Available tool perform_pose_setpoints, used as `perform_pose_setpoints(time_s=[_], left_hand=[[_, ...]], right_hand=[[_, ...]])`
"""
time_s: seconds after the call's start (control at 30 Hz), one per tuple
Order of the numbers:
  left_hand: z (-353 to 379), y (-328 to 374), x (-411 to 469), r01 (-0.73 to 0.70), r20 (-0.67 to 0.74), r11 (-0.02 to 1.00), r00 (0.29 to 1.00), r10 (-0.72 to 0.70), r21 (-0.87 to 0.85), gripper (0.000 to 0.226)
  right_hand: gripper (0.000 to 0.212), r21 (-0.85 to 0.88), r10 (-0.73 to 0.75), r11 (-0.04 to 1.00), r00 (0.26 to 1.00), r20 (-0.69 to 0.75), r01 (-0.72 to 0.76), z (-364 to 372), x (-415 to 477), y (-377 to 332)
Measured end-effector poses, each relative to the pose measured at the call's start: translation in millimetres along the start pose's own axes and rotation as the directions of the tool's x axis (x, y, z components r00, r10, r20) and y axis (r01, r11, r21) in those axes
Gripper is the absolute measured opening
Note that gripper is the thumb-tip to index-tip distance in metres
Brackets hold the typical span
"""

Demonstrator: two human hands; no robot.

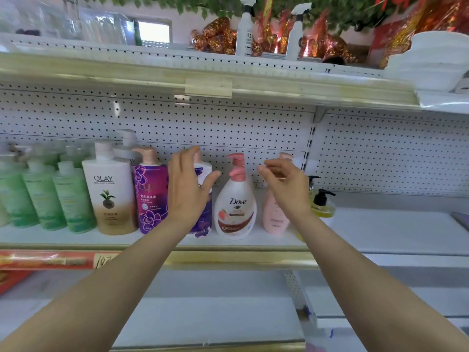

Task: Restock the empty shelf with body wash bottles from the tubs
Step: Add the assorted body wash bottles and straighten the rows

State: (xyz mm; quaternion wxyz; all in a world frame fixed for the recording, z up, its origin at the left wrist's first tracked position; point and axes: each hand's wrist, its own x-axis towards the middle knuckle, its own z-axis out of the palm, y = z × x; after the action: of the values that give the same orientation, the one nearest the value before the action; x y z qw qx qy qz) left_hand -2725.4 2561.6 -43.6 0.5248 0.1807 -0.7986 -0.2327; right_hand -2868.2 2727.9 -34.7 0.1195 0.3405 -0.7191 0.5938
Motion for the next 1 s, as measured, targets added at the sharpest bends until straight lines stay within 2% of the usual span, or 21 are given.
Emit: perform_pose_setpoints(time_s=[0.07, 0.13, 0.2, 0.27, 0.3, 0.4, 0.57, 0.77, 1.0], left_hand=[[10.1, 14.6, -3.9, -0.029, 0.107, 0.999, 0.994, 0.033, -0.041, 0.067], [20.7, 24.0, -4.3, 0.001, 0.228, 0.997, 0.974, 0.016, -0.073, 0.069], [30.3, 27.4, -1.9, 0.059, 0.318, 0.992, 0.948, -0.022, -0.108, 0.068], [38.0, 27.4, 1.0, 0.076, 0.361, 0.989, 0.932, -0.026, -0.123, 0.058], [40.8, 27.9, 2.1, 0.078, 0.370, 0.990, 0.929, -0.028, -0.121, 0.049], [47.2, 29.6, 3.7, 0.109, 0.366, 0.987, 0.929, -0.060, -0.115, 0.034], [50.5, 24.7, 2.9, 0.118, 0.363, 0.988, 0.929, -0.076, -0.096, 0.034], [51.6, 21.3, 2.0, 0.161, 0.405, 0.985, 0.906, -0.123, -0.061, 0.040], [50.3, 22.6, -0.9, 0.190, 0.416, 0.978, 0.899, -0.138, -0.087, 0.041]], right_hand=[[0.036, -0.015, 0.022, 1.000, 0.980, -0.198, -0.026, -12.0, 6.9, 6.8], [0.054, -0.094, 0.063, 0.991, 0.963, -0.263, -0.091, -21.3, 14.4, 19.2], [0.070, -0.139, 0.194, 0.967, 0.970, -0.149, -0.215, -27.7, 18.6, 31.8], [0.070, -0.120, 0.325, 0.940, 0.946, 0.020, -0.320, -30.1, 18.1, 43.1], [0.067, -0.114, 0.341, 0.936, 0.937, 0.072, -0.332, -30.2, 17.3, 48.9], [0.066, -0.104, 0.325, 0.943, 0.943, 0.068, -0.317, -29.6, 17.7, 61.5], [0.062, -0.043, 0.351, 0.936, 0.934, 0.071, -0.348, -27.4, 23.5, 68.1], [0.057, 0.010, 0.323, 0.942, 0.917, 0.235, -0.335, -35.0, 24.2, 68.7], [0.054, 0.048, 0.313, 0.939, 0.904, 0.292, -0.341, -39.5, 19.8, 64.9]])
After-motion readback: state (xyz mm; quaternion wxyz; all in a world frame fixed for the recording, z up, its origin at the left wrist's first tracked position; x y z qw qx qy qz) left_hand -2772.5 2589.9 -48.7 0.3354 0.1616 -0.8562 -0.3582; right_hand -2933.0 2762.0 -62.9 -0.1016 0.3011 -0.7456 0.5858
